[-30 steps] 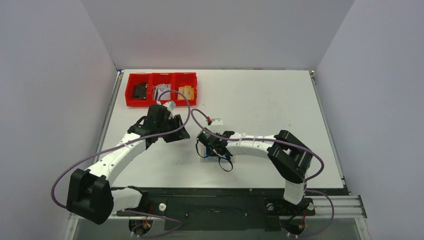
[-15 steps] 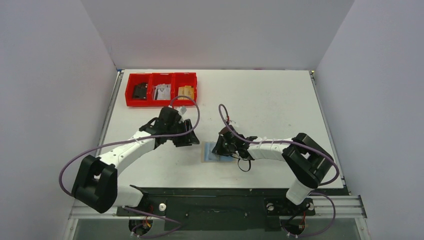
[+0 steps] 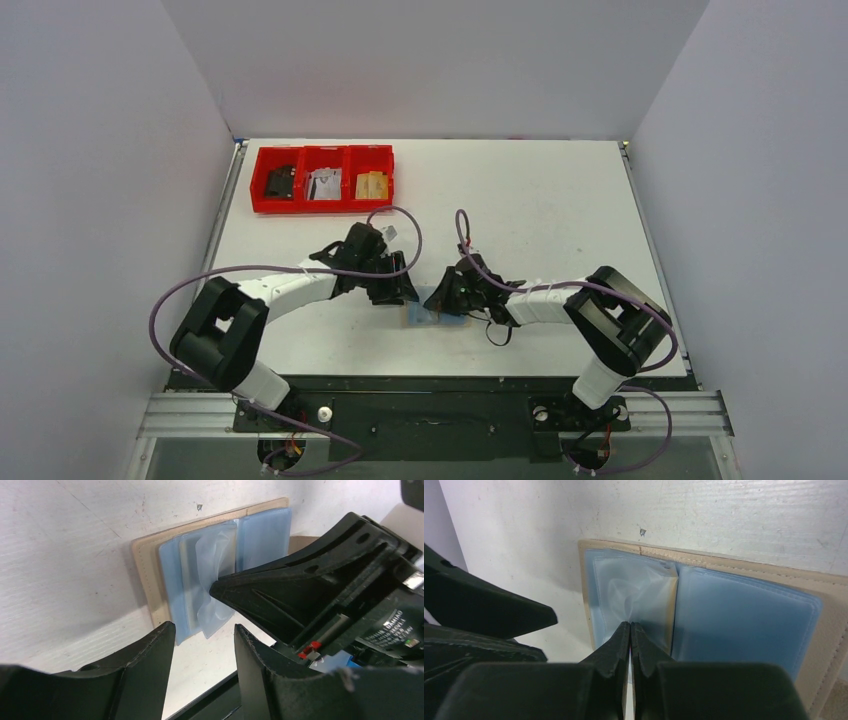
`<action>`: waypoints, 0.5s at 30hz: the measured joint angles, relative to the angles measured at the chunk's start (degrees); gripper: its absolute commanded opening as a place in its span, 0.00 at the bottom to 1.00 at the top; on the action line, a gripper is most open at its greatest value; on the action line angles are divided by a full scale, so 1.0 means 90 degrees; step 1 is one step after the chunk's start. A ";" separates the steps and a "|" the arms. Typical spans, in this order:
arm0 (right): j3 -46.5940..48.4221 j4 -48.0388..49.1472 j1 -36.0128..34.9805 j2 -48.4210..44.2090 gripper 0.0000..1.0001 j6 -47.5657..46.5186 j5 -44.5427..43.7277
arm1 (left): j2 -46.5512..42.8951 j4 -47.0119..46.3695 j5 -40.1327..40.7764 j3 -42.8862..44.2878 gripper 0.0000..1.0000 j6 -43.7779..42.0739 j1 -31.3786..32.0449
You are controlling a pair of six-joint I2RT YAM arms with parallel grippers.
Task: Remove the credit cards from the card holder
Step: Remove the credit card from the card holder.
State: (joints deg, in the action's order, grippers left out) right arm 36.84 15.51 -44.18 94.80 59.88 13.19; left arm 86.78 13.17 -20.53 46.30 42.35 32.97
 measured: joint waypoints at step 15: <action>-0.0180 0.0153 0.0080 -0.0100 0.00 0.0051 0.0240 | 0.0823 -0.0736 -0.0187 0.0000 0.40 0.0359 0.0272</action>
State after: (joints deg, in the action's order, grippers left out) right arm 35.22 16.88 -43.46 93.91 60.34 15.35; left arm 94.19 6.55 -22.22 46.30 45.58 35.42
